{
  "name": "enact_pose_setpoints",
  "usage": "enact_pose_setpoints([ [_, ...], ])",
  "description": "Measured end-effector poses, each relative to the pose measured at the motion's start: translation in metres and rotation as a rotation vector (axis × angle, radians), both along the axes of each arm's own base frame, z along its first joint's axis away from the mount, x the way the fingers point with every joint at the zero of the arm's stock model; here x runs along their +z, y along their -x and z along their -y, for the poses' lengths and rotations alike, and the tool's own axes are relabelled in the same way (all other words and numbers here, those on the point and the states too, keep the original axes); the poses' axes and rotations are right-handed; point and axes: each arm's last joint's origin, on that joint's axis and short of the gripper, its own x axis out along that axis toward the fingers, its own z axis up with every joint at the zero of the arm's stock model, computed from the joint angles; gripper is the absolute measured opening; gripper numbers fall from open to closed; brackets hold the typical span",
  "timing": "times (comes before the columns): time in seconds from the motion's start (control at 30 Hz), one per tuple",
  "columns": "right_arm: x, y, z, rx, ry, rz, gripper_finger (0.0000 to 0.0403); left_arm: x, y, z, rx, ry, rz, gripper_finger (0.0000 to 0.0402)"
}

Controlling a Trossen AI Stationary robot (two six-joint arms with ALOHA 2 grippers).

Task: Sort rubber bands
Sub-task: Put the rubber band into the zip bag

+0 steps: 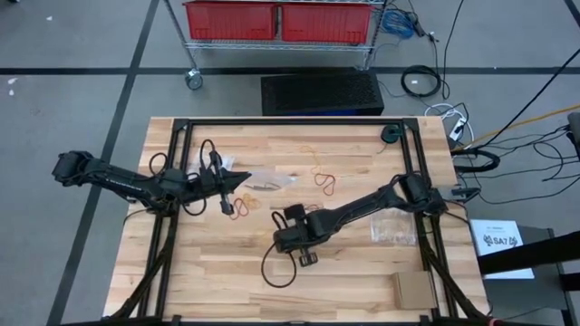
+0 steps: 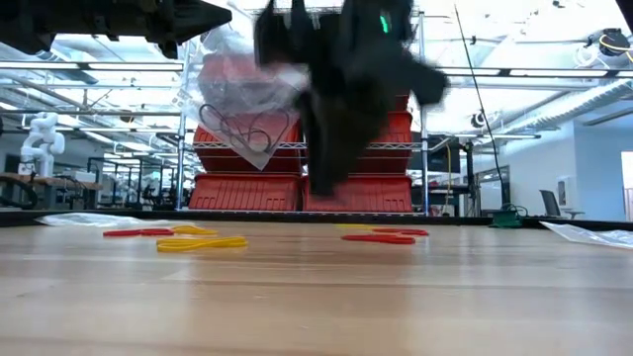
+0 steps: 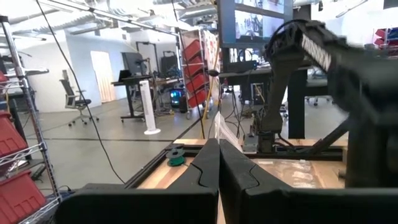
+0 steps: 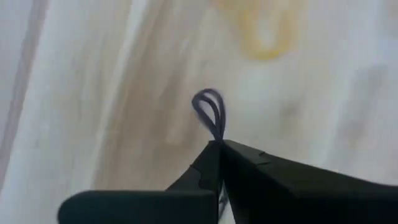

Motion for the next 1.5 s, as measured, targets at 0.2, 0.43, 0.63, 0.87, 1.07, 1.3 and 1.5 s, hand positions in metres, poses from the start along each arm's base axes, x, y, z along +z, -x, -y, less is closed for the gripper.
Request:
enact_pose_setpoints([
  [0.2, 0.033, -0.009, 0.008, 0.036, 0.111, 0.028, 0.0000, 0.000, 0.000, 0.000, 0.000, 0.000, -0.004, 0.0000],
  [0.43, 0.067, -0.009, 0.025, 0.098, 0.265, -0.004, 0.0000, 0.000, 0.000, 0.000, 0.000, 0.000, -0.002, 0.0000],
  [0.63, 0.082, -0.008, 0.049, 0.154, 0.303, -0.069, 0.0000, 0.000, 0.000, 0.000, 0.000, 0.001, -0.002, 0.0000],
  [0.87, 0.106, -0.009, 0.073, 0.059, 0.290, -0.042, 0.0000, 0.000, 0.000, 0.000, 0.000, 0.001, -0.003, 0.0000],
  [1.07, 0.163, -0.007, 0.062, 0.012, 0.242, 0.161, 0.0000, -0.001, 0.000, 0.000, 0.000, -0.001, -0.006, 0.0000],
  [1.3, 0.200, 0.011, 0.063, -0.091, 0.253, 0.349, 0.0000, 0.000, 0.000, 0.000, -0.001, 0.000, -0.006, 0.0000],
  [1.5, 0.204, 0.008, 0.065, -0.130, 0.264, 0.397, 0.0000, 0.000, 0.000, 0.000, -0.001, 0.000, -0.006, 0.0000],
])
